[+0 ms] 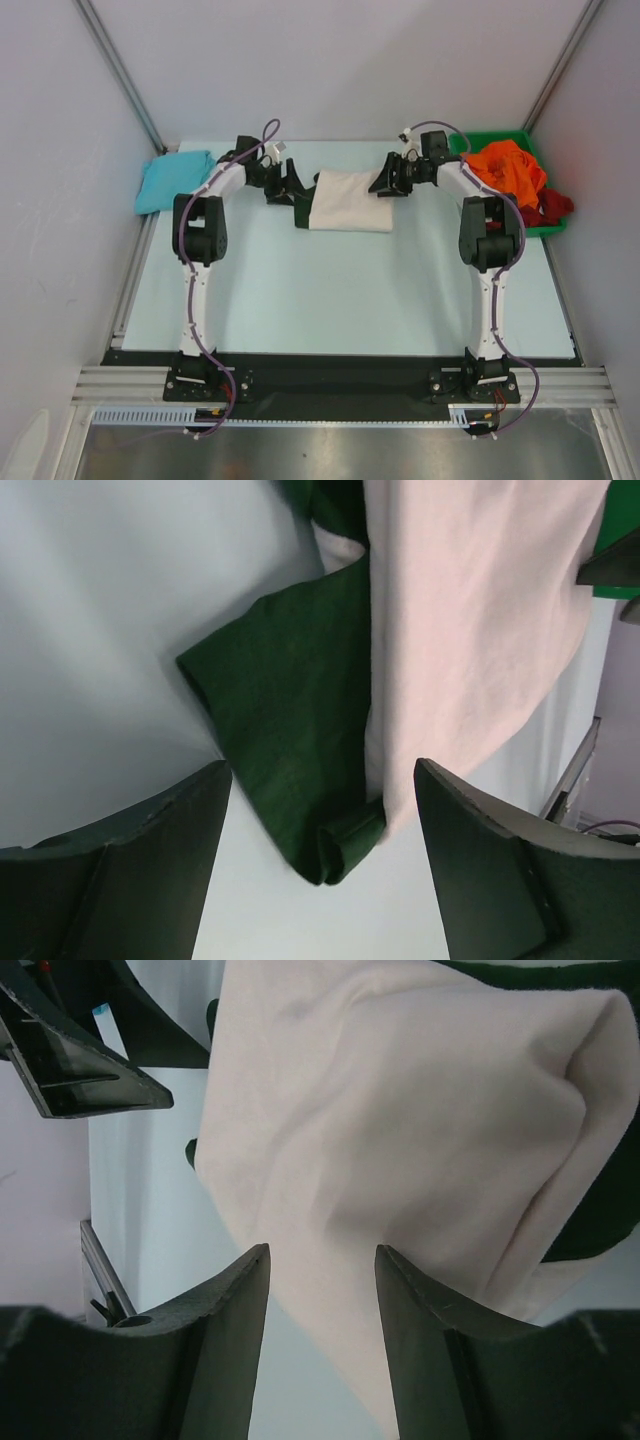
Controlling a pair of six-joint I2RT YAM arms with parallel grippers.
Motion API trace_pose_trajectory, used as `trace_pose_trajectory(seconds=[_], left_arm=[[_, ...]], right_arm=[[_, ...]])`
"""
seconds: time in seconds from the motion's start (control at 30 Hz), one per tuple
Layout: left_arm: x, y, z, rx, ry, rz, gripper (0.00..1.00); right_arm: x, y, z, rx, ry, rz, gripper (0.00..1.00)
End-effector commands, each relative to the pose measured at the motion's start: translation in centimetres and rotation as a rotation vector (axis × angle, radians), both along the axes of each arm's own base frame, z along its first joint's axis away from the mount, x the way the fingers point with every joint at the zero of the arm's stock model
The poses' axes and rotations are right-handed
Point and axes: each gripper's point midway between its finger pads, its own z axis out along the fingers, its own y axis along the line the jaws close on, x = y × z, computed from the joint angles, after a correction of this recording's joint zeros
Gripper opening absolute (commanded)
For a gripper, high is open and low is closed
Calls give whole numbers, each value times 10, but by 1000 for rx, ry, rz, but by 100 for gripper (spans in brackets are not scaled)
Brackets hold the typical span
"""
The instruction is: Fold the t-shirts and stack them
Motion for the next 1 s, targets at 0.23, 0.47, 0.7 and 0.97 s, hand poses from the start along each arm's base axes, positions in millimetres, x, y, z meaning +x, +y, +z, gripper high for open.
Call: trace_pose_trajectory(seconds=[0.23,0.47,0.7,0.97], left_arm=[[-12,-53,-15,-113,25,-121,78],[-22,-85,-15,-200,46,-187,69],[-25,-103,-4,-245,20,-225,46],[-15,-85,10,-183,-70,-227,0]], right_arm=[[3,-23,-40,-29,88,-67,52],[4,-24,-52,-35,105,-70,53],[5,-25,-43,-46,74,-63,53],[11,-38,2,-46,-31,-54,53]])
